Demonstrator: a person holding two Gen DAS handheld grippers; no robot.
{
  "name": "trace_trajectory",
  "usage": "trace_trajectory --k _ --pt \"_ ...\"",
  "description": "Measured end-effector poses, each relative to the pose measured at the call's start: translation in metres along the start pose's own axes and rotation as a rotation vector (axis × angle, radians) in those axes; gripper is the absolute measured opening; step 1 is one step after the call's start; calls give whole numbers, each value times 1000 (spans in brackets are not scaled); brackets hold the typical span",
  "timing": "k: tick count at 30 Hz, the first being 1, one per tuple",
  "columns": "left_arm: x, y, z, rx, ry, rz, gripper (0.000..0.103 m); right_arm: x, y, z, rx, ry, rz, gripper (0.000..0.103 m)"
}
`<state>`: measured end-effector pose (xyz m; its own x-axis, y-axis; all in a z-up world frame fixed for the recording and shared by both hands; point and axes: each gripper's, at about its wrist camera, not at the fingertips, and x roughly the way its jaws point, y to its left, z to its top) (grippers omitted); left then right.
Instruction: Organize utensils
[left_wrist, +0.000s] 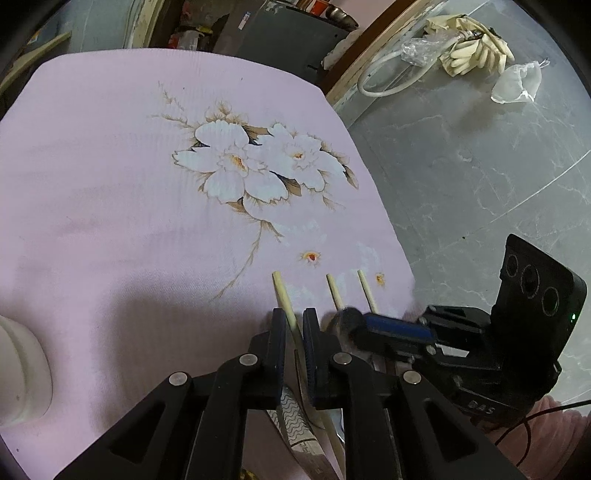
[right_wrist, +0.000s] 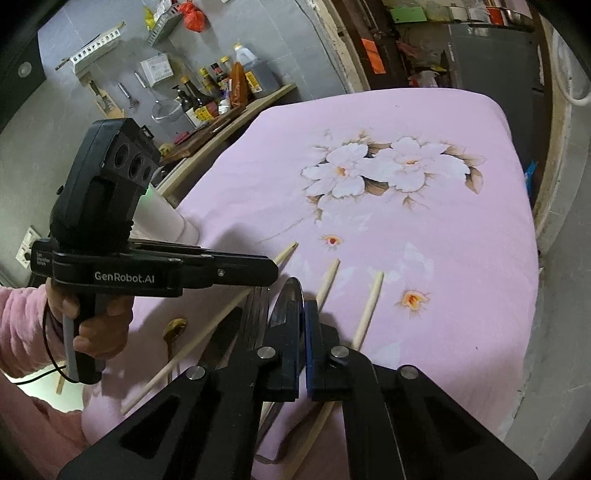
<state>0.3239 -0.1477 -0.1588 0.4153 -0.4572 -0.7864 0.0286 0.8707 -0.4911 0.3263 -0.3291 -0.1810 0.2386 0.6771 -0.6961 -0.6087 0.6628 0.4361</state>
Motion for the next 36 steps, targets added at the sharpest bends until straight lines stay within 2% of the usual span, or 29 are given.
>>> trace_trajectory --k 8,15,21,29,36 --pt "2 0 4 6 32 -8 10 -22 5 -10 48 -64 -63 2" --pt "-17 -11 -1 60 -22 16 5 -45 26 -15 68 -133 -158 1" --pt "-59 -18 -11 94 -131 12 5 -69 60 -16 47 -209 -289 2" --pt "-135 -21 -23 110 -361 42 5 -100 119 -7 -1 -350 -509 3" --pt "-200 -25 -21 186 -544 89 5 -121 171 19 -14 -501 -618 1"
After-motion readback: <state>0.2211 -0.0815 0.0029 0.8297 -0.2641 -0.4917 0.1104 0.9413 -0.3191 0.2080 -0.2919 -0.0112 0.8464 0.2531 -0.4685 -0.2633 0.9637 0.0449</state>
